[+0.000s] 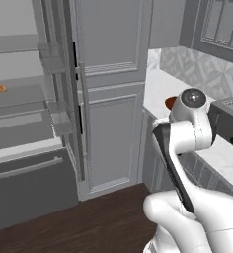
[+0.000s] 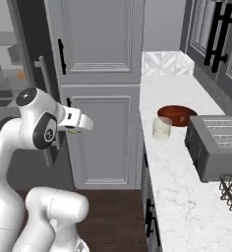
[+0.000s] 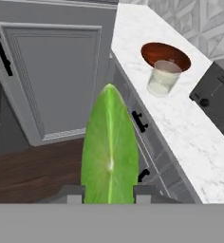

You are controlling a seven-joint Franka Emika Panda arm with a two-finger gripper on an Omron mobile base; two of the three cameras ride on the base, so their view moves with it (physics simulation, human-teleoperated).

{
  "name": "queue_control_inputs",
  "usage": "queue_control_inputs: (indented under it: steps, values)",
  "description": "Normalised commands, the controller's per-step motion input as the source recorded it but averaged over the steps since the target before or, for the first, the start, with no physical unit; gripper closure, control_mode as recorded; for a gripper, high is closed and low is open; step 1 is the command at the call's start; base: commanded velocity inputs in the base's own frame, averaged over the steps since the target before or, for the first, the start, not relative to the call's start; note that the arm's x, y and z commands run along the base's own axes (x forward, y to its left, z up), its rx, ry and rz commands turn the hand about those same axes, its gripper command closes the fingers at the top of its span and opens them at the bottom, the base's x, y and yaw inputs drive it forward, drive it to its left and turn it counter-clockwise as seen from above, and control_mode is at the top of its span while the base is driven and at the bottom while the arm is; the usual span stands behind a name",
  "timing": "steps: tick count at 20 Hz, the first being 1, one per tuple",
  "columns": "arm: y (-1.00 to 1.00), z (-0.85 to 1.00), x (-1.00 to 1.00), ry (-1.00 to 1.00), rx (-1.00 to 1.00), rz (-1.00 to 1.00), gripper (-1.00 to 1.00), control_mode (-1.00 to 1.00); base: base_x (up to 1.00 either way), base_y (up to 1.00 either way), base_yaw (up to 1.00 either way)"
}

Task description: Grab a lemon wedge from the fridge and one ice cube from the ice bowl, and put them in the glass of lemonade.

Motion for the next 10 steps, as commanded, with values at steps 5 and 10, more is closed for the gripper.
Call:
queue_control_inputs:
  steps: [5, 10]
  values:
    - [0.0, 0.0, 0.0, 0.0, 0.0, 0.0, 1.0, 1.0, 0.43, -0.06, -0.21]
    - [0.0, 0.0, 0.0, 0.0, 0.0, 0.0, 1.0, 1.0, 0.87, -0.01, -0.17]
